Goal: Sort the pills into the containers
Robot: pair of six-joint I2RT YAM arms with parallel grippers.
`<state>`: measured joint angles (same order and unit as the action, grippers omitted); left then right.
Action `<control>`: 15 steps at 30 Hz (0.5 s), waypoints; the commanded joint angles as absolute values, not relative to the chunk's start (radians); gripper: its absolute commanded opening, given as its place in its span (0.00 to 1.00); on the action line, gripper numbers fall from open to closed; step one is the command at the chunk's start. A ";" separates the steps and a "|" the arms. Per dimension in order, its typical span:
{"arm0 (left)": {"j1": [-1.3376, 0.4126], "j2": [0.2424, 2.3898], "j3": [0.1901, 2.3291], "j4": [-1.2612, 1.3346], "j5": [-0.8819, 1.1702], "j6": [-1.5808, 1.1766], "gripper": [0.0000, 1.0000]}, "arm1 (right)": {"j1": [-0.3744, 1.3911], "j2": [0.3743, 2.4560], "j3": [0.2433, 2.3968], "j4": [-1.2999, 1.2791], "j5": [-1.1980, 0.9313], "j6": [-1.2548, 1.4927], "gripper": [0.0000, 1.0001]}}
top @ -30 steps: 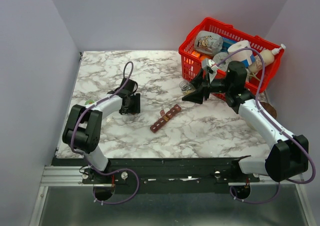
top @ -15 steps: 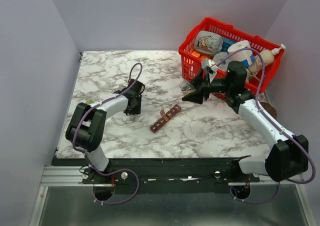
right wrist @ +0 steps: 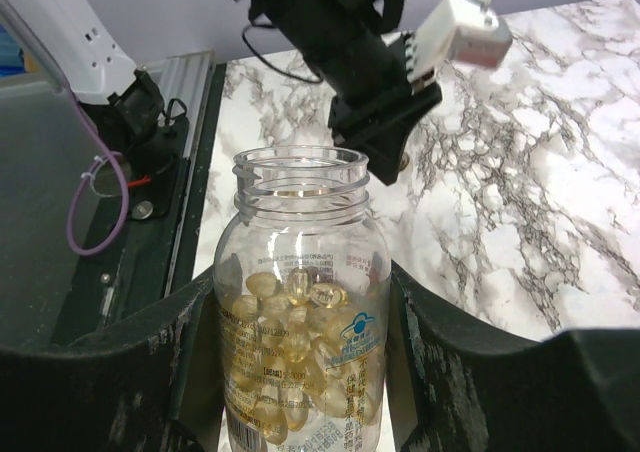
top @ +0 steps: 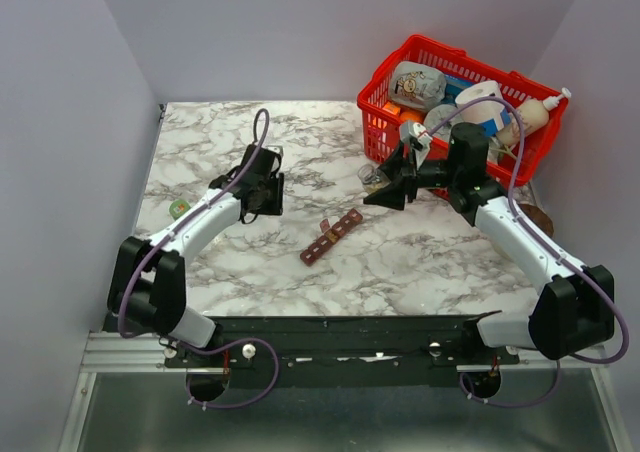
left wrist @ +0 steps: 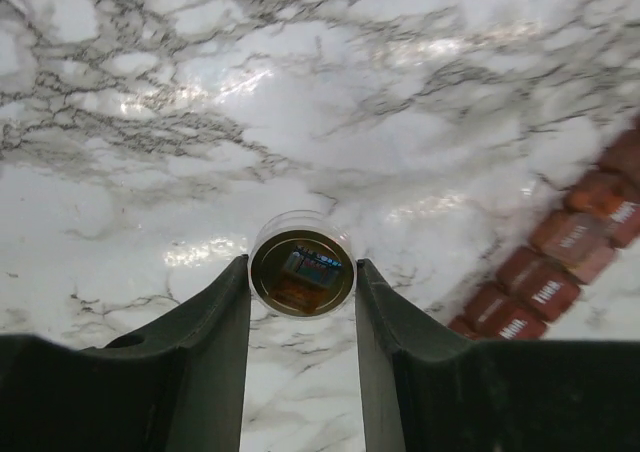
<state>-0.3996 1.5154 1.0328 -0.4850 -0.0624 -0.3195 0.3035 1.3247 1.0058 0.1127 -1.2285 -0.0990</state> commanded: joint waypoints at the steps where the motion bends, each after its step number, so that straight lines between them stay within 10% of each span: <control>1: -0.402 1.389 1.094 -0.522 0.147 -0.328 0.13 | 0.298 1.333 1.002 0.084 -1.229 -0.172 0.09; 15: -0.393 1.304 1.256 -0.347 0.708 -0.715 0.12 | 0.379 1.333 1.028 -0.103 -1.082 -0.399 0.09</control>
<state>-0.3992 1.2980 1.1927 -0.4107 0.5007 -0.5446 0.3473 1.3285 1.0061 -0.0399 -1.1465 -0.2932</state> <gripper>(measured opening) 0.466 0.606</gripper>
